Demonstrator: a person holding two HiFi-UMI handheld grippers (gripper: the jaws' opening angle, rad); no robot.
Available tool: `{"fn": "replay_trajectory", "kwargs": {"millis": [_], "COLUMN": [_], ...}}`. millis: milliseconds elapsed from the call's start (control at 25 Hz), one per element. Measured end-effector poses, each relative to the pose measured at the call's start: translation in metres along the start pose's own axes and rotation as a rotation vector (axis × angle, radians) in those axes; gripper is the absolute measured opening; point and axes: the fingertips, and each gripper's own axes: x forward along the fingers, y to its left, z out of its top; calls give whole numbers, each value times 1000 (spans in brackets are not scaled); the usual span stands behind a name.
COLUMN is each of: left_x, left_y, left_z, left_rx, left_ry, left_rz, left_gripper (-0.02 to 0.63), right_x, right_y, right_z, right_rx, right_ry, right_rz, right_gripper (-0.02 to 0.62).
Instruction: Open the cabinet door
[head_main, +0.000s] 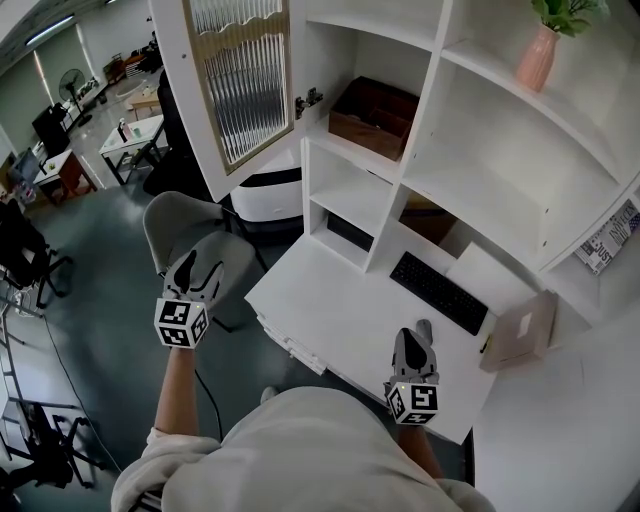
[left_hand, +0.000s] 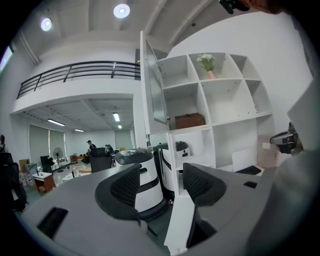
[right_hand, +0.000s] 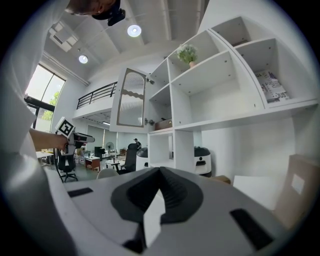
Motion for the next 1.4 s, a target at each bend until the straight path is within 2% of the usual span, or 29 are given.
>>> {"fn": "replay_trajectory", "kwargs": {"millis": [280, 600, 800, 1200, 1400], "left_x": [-15, -31, -42, -66, -76], "left_y": [-35, -55, -66, -74, -79], "left_z": [4, 10, 15, 27, 27], "left_rx": [20, 19, 27, 17, 41], "left_ry": [-34, -68, -84, -139, -145], "left_rz": [-34, -42, -47, -9, 1], "left_gripper": [206, 117, 100, 20, 0], "right_x": [12, 23, 29, 43, 49], "right_y": [7, 15, 19, 28, 31], "right_z": [15, 31, 40, 53, 58], "right_rx": [-18, -32, -45, -65, -71], "right_ry": [-31, -63, -82, -107, -116], "right_rz": [34, 67, 88, 126, 139], "right_gripper": [3, 3, 5, 3, 3]}}
